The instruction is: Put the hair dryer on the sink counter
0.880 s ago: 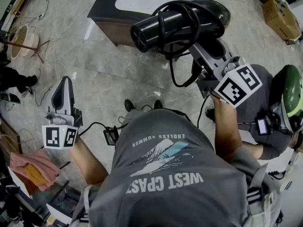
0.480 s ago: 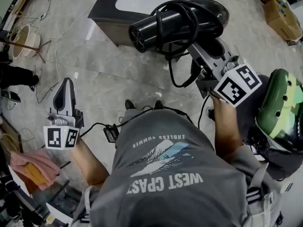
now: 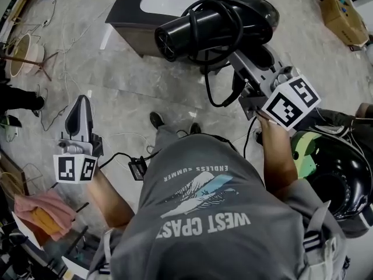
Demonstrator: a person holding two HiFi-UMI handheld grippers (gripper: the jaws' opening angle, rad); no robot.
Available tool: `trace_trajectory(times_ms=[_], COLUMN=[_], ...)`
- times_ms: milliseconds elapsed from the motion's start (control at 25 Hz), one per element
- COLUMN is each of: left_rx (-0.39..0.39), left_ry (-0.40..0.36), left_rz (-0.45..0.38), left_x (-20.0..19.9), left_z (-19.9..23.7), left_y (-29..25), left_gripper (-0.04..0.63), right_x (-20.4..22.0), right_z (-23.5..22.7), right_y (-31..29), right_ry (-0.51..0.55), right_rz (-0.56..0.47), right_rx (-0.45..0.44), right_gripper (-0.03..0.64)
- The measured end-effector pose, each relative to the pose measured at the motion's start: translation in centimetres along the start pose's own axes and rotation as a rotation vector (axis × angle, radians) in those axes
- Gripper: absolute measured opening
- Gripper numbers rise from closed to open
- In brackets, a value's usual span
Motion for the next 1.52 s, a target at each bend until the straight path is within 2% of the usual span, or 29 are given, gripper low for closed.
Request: trace_trajectory(times_ms=[120, 360, 920, 1160, 1520], left_rx=[0.029, 0.078, 0.188, 0.235, 0.254], left_ry=[-0.003, 0.016, 0.057, 0.069, 0.103], left_rz=[-0.014, -0.017, -0.034, -0.050, -0.056], left_x=[0.2, 1.0, 2.9, 3.2, 5.2], left_z=[1.0, 9.2, 20.1, 22.6, 24.6], left_y=[-0.9, -3.1, -7.2, -8.2, -9.1], left_gripper=[0.015, 0.015, 0.015, 0.015, 0.015], right_x=[0.3, 1.4, 2.6, 2.8, 3.3], right_z=[0.2, 2.2, 5.4, 6.5, 7.0], right_y=[-0.4, -6.9, -15.4, -17.2, -19.4], right_ry=[0.010, 0.015, 0.042, 0.052, 0.072], right_rz=[-0.006, -0.003, -0.017, -0.030, -0.025], right_rx=[0.021, 0.079, 0.188, 0.224, 0.243], right_gripper=[0.221, 0.222, 0.222, 0.222, 0.222])
Point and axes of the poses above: the fingertips, and each gripper's own axes: y backward along the fingers, z to its left, x out of its underside, the point moved 5 cm from there along y, backward along the fingers, and after that the axes turned 7 degrees about -z, right-handed, at the moved point
